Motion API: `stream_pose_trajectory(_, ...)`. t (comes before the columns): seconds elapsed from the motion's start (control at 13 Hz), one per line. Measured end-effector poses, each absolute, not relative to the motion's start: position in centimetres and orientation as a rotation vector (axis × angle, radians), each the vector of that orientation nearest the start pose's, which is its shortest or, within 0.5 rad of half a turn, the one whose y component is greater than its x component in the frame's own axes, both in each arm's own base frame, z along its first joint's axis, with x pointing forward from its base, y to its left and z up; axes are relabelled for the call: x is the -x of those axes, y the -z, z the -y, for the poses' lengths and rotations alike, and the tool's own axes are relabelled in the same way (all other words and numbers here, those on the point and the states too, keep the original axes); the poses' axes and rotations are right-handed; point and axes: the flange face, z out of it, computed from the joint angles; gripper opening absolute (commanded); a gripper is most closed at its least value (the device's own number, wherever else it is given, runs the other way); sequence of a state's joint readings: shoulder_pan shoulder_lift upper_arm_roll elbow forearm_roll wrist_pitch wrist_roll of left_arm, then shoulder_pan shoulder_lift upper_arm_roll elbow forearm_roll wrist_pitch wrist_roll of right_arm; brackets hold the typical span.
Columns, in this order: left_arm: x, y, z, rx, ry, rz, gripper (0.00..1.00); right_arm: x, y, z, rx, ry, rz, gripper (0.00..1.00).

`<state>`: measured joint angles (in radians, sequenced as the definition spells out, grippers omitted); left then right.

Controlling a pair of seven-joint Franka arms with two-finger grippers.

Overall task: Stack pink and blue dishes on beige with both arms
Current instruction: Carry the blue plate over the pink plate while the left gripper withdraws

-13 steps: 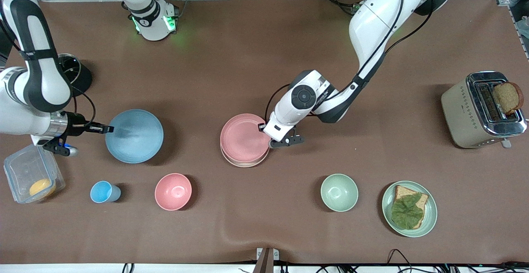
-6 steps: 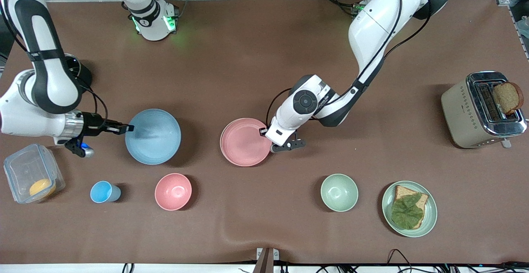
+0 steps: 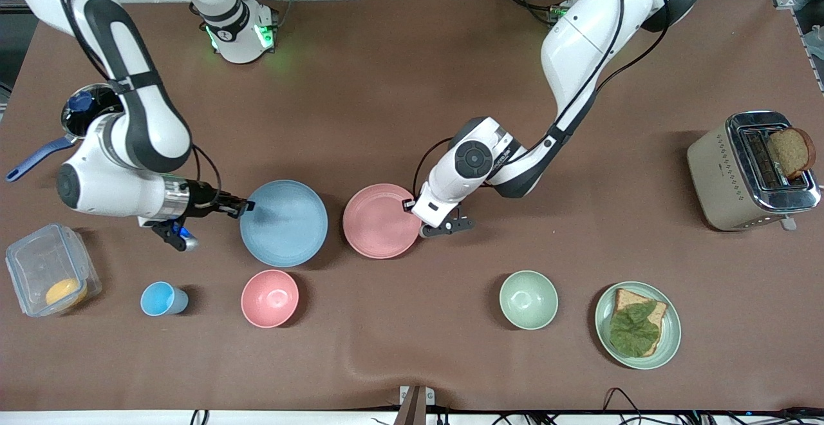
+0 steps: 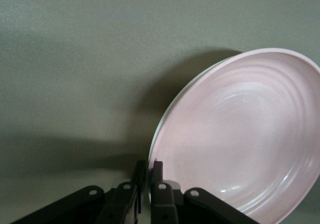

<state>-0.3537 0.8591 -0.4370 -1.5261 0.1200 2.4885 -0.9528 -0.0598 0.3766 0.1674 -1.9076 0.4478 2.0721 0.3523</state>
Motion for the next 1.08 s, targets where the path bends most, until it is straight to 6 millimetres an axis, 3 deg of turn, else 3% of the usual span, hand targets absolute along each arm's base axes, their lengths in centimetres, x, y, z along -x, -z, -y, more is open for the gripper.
stream_pose_trajectory(0.23,-55.9,-21.2,47.1,3.412,-0.058,0.445,1.00,-59.9,-28.8,-10.3,2.650,-0.424,-0.748,0.00)
stream_pose_trajectory(0.38,-58.8,-24.9,44.4,3.396,0.039,0.496,1.00,-59.8,-28.5,-11.3,2.645,-0.430,-0.775,0.00)
stream_pose_trajectory(0.54,-61.7,-31.2,40.0,3.342,0.107,0.565,1.00,-59.7,-28.5,-12.5,2.625,-0.436,-0.794,0.00)
stream_pose_trajectory(0.69,-63.6,-39.7,34.4,3.282,0.196,0.624,1.00,-59.6,-28.5,-13.6,2.611,-0.442,-0.818,0.00)
stream_pose_trajectory(0.85,-64.0,-47.5,28.5,3.237,0.292,0.566,1.00,-59.4,-28.6,-15.5,2.594,-0.437,-0.854,0.00)
stream_pose_trajectory(1.08,-63.0,-55.2,20.4,3.151,0.331,0.546,1.00,-58.7,-28.5,-20.5,2.572,-0.405,-0.906,0.00)
